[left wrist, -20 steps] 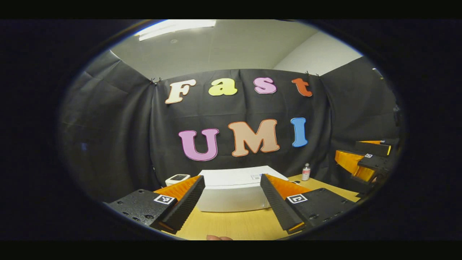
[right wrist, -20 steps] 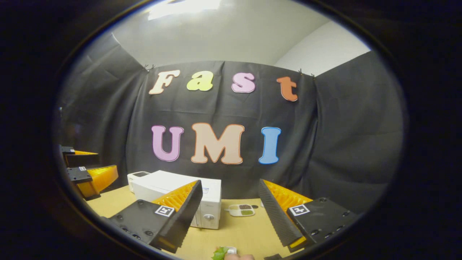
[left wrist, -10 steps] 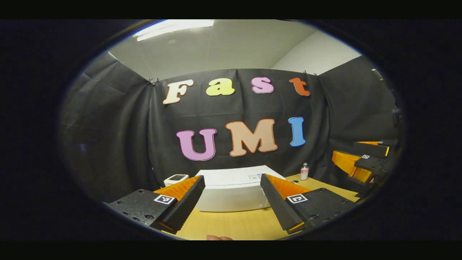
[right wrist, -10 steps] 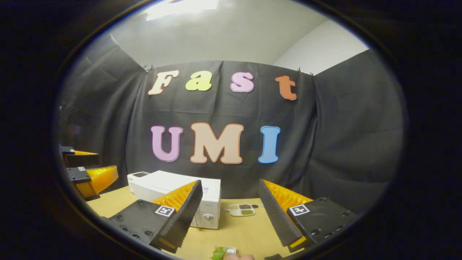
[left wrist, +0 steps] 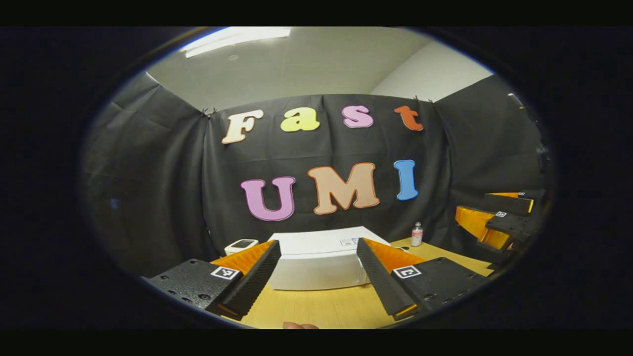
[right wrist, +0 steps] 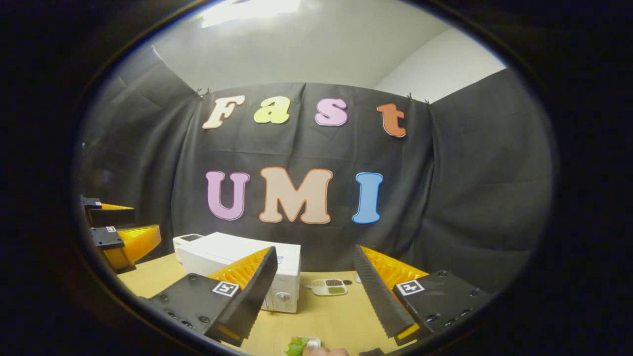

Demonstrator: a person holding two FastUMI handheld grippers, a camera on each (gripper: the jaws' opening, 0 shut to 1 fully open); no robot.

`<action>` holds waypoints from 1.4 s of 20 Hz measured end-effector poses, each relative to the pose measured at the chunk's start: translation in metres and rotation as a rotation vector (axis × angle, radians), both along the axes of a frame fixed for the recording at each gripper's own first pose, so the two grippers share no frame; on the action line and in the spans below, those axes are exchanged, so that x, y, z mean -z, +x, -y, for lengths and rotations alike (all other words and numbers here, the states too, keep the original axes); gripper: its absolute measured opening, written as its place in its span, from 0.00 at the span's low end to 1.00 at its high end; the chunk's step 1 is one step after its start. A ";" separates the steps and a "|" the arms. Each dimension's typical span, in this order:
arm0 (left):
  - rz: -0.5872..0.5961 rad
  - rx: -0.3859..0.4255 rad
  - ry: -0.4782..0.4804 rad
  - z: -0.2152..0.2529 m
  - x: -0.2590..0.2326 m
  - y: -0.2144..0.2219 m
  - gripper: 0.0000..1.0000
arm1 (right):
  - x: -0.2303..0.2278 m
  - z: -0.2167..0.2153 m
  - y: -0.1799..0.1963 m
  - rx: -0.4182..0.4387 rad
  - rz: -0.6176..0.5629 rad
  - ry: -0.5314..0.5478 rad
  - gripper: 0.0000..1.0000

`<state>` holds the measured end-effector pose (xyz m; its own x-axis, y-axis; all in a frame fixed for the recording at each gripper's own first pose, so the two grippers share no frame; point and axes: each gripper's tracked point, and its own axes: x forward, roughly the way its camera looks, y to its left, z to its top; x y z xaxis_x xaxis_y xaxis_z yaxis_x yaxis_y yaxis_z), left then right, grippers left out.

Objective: Open the microwave oven with the left hand, put the food in, and close the microwave oven.

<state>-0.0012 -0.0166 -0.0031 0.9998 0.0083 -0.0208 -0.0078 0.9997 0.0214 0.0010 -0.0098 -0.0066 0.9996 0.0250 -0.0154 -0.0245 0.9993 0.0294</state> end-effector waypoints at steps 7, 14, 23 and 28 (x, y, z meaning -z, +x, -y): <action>-0.021 0.009 0.016 0.000 0.013 0.006 0.97 | -0.001 0.004 0.000 0.007 0.006 -0.002 0.96; -0.034 0.019 0.014 0.001 0.032 0.030 0.96 | -0.003 0.018 -0.001 0.033 0.007 -0.013 0.96; -0.083 0.146 -0.003 0.052 0.127 0.094 0.97 | -0.004 0.061 -0.012 0.125 -0.022 -0.023 0.99; -0.165 0.163 -0.047 0.077 0.187 0.133 0.98 | -0.001 0.083 -0.026 0.172 -0.057 -0.051 0.96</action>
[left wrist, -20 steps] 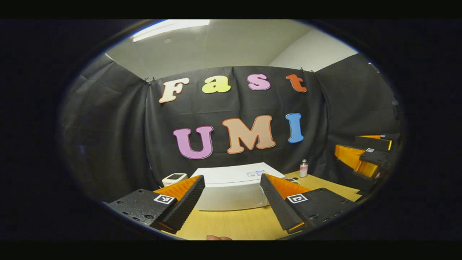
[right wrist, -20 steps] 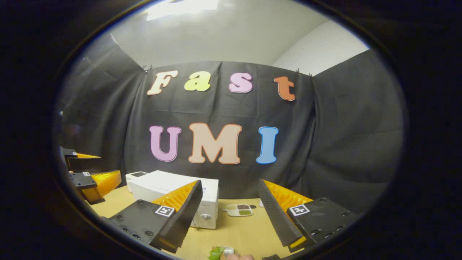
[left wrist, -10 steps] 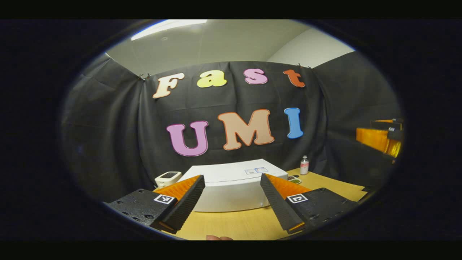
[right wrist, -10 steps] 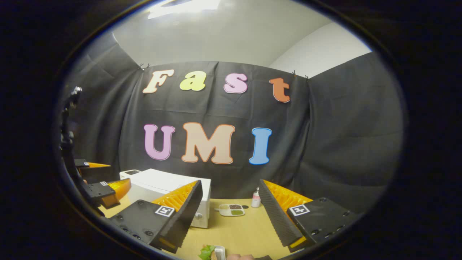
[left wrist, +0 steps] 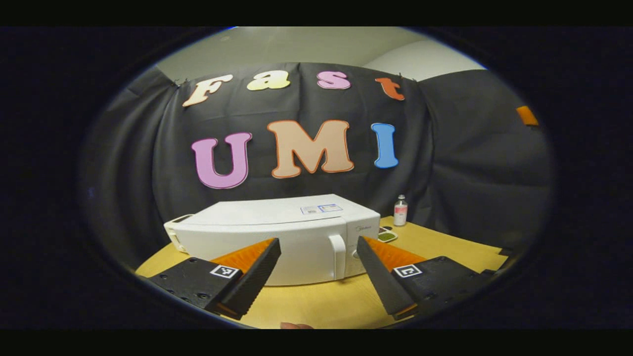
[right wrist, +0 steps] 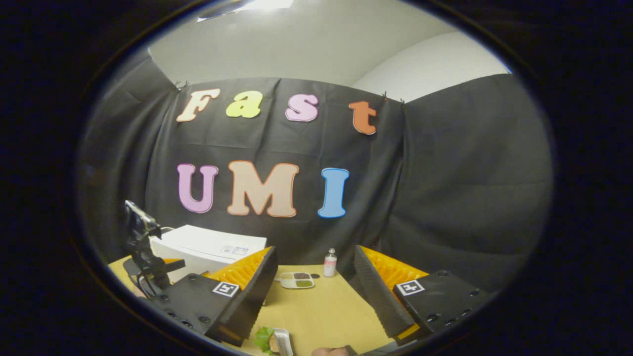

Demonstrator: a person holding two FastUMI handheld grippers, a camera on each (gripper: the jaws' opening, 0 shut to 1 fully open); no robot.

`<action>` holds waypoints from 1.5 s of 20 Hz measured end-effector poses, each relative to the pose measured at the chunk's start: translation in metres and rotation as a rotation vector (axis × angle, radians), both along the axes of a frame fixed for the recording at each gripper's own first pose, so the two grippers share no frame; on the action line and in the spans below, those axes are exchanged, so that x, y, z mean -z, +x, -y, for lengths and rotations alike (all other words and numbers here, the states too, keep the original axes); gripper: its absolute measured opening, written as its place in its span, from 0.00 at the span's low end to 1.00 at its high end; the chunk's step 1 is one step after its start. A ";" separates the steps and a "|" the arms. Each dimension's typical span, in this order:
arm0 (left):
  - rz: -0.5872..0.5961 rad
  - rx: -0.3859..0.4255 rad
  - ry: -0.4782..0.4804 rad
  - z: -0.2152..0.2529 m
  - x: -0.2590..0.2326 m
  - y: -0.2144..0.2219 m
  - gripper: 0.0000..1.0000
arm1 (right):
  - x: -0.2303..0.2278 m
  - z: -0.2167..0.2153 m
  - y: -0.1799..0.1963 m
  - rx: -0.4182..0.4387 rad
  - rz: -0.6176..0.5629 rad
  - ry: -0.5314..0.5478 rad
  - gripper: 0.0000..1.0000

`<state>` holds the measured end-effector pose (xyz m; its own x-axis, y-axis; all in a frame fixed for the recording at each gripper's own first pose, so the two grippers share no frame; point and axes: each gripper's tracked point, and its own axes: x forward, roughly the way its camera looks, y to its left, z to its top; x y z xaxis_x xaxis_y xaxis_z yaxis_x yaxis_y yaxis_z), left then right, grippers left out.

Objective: Open the microwave oven with the left hand, put the food in, and close the microwave oven.

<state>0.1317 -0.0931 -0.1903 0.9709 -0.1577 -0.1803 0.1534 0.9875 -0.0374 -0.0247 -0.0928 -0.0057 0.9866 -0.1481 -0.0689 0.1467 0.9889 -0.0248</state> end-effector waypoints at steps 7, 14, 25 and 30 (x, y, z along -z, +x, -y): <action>-0.137 0.022 0.042 0.037 0.083 0.040 0.98 | 0.023 0.029 -0.018 0.063 -0.096 -0.021 0.96; -0.154 0.005 0.055 0.056 0.109 0.065 0.98 | 0.018 0.044 -0.024 0.088 -0.104 -0.037 0.96; -0.199 -0.089 0.077 0.048 0.136 0.074 0.63 | 0.025 0.055 -0.030 0.100 -0.132 -0.075 0.96; -0.197 -0.081 -0.010 0.051 0.133 0.071 0.19 | 0.025 0.053 -0.031 0.088 -0.137 -0.092 0.96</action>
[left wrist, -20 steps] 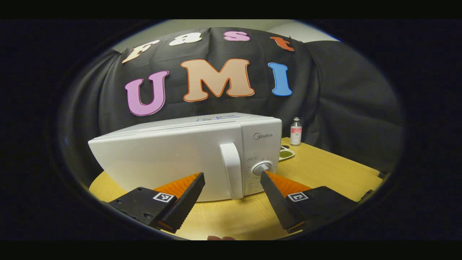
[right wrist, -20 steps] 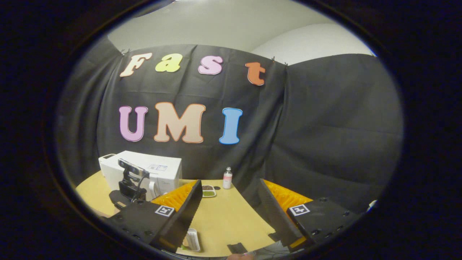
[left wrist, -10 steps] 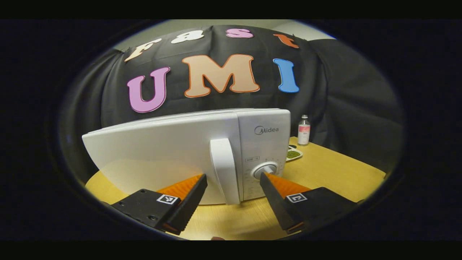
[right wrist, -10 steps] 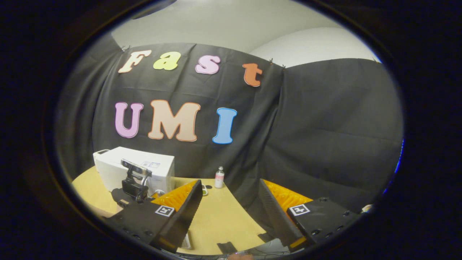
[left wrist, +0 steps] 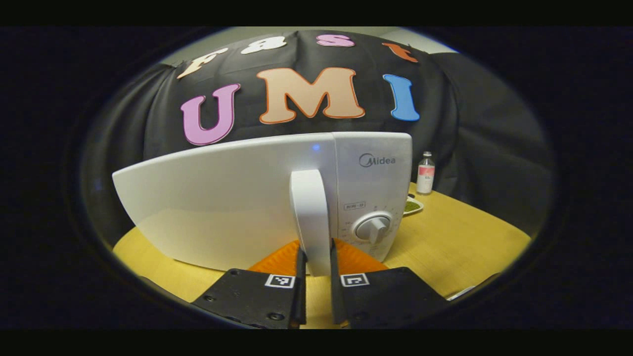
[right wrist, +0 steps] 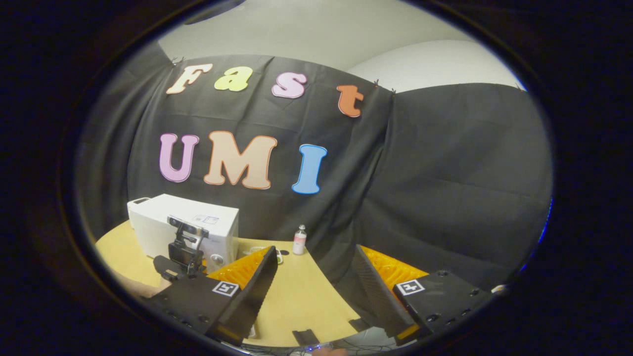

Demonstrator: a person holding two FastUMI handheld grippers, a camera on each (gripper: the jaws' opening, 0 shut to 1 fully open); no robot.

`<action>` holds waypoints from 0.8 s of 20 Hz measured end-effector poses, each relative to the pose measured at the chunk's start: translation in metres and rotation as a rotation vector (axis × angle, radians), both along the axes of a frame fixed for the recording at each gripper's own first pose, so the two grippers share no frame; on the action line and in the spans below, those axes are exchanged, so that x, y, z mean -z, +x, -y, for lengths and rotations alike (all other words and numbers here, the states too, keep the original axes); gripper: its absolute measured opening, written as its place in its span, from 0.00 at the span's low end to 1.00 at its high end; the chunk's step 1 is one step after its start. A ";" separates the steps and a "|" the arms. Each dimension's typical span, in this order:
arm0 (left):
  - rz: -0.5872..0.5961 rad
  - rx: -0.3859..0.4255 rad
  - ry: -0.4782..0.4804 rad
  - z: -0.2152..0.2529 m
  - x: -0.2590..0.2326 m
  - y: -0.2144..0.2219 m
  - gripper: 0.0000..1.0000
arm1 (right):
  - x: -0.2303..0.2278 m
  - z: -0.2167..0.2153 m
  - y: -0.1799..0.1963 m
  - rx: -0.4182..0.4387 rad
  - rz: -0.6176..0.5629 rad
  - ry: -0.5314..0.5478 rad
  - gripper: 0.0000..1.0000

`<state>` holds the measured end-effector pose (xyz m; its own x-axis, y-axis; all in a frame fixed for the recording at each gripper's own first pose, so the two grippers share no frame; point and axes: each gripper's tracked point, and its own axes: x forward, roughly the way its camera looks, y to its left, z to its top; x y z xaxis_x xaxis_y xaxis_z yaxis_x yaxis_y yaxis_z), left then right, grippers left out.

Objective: Open the microwave oven with the left hand, put the food in, and close the microwave oven.

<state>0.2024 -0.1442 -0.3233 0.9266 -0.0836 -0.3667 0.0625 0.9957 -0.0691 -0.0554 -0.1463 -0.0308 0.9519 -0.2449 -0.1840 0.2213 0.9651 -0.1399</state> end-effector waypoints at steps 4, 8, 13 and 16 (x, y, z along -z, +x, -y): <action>-0.030 0.030 -0.025 0.003 0.004 -0.002 0.01 | -0.001 -0.002 -0.001 -0.005 0.004 0.003 0.96; -0.062 0.064 -0.038 0.001 0.003 -0.007 0.00 | -0.003 -0.015 -0.002 -0.035 0.017 0.024 0.97; -0.060 0.087 -0.043 0.001 0.001 -0.035 0.01 | -0.007 -0.019 -0.003 -0.046 0.035 0.021 0.97; -0.030 0.122 -0.012 -0.012 -0.004 -0.078 0.00 | -0.006 -0.029 -0.001 -0.068 0.044 0.056 0.96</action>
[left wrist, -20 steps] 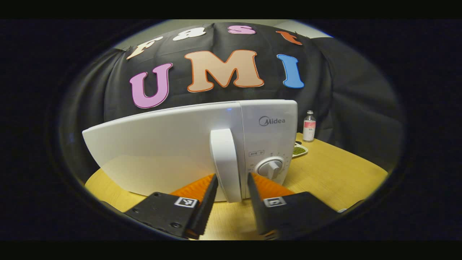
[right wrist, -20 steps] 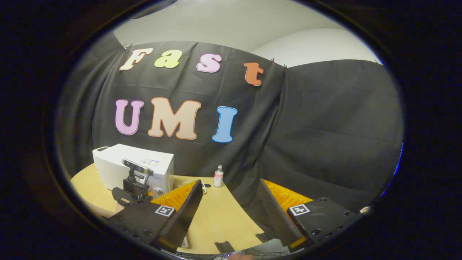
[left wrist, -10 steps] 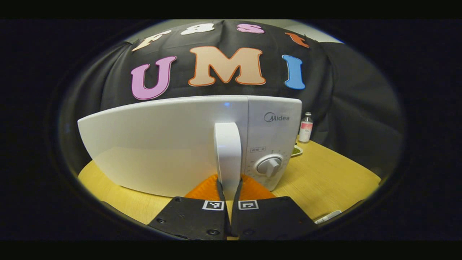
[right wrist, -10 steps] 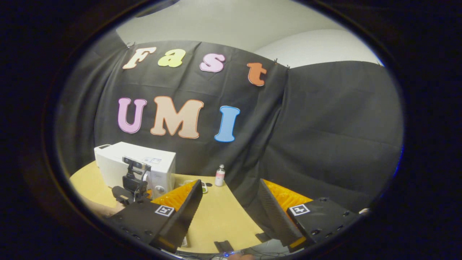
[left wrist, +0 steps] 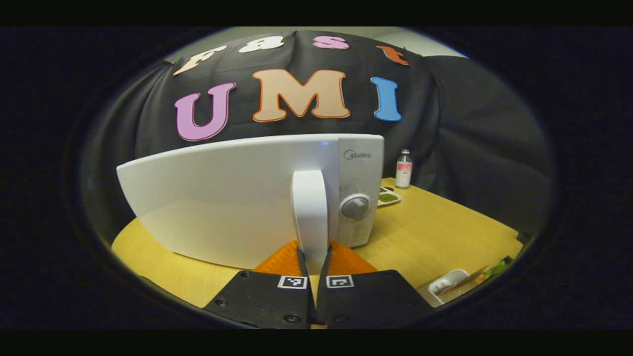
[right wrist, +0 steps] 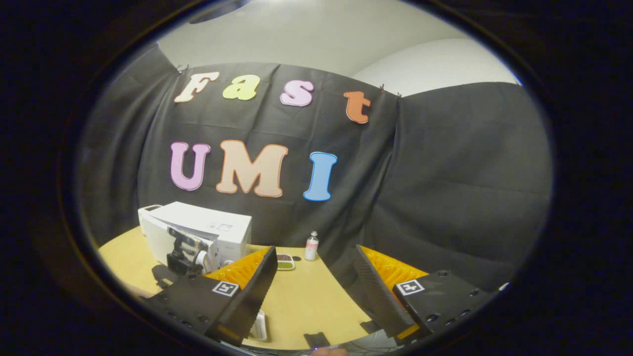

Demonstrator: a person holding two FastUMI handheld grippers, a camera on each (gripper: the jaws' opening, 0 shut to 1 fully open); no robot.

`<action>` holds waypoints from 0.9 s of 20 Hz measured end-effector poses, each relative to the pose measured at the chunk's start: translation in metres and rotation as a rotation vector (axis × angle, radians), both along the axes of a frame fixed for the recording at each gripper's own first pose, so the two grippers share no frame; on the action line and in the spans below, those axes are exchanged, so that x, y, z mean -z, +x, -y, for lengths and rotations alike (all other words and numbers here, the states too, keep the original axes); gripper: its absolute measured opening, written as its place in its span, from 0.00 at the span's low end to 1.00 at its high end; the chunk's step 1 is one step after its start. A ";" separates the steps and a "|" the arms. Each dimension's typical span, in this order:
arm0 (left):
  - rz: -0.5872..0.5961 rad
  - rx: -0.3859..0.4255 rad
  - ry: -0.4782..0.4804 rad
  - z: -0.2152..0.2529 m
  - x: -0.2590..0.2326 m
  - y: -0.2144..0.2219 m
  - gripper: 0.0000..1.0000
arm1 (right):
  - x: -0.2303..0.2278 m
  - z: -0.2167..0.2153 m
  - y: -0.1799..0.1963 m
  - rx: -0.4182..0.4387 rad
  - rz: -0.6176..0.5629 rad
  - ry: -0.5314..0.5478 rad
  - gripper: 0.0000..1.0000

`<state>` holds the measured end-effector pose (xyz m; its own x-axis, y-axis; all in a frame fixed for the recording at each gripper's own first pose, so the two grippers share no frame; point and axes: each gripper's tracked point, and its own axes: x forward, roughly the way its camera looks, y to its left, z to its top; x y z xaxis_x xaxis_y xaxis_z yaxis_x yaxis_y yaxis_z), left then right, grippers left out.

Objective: Open the microwave oven with the left hand, put the food in, and close the microwave oven.

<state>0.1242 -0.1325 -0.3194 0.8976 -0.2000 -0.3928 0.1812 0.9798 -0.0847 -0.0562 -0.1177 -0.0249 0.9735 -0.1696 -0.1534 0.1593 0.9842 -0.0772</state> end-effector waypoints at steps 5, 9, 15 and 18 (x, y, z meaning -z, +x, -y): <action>-0.043 0.056 -0.008 -0.023 -0.002 -0.065 0.00 | 0.010 -0.028 0.009 -0.064 -0.006 0.051 0.97; -0.094 0.071 -0.014 -0.052 -0.002 -0.107 0.01 | 0.013 -0.058 0.017 -0.140 0.011 0.068 0.97; -0.139 -0.037 0.028 -0.116 0.001 -0.162 0.01 | 0.016 -0.100 0.032 -0.237 0.032 0.126 0.97; -0.151 -0.101 0.056 -0.150 0.002 -0.179 0.00 | 0.019 -0.121 0.038 -0.282 0.028 0.143 0.97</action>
